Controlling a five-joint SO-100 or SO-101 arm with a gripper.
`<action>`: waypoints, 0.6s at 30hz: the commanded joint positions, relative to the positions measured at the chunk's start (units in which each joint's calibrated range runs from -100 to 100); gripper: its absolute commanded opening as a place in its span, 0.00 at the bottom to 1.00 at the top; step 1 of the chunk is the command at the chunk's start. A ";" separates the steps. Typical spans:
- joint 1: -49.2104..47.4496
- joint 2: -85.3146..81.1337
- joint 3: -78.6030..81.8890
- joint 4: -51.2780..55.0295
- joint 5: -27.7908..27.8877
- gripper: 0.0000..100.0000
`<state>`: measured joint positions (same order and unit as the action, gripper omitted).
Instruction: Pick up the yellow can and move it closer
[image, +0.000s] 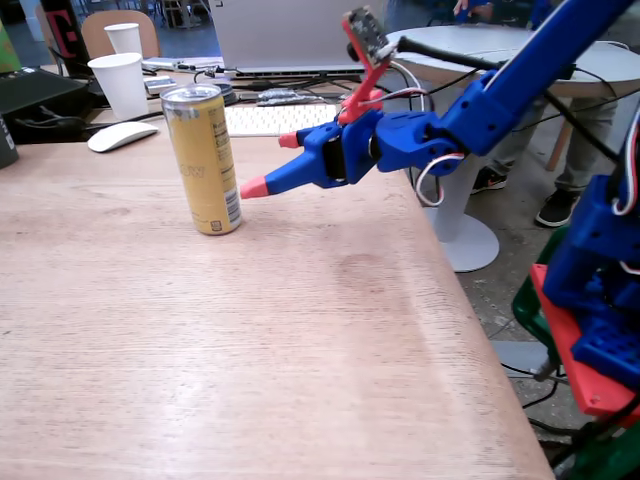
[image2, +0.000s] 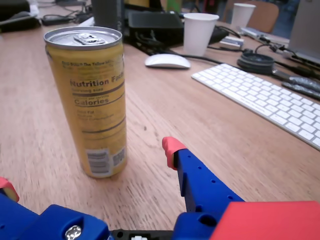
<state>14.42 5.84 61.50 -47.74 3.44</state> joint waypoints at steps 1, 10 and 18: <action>0.47 7.97 -12.84 -1.19 0.15 0.60; -1.22 20.84 -33.32 -0.45 0.15 0.60; -1.73 33.61 -52.01 -0.29 0.10 0.60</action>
<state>13.01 37.92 15.60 -48.07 3.49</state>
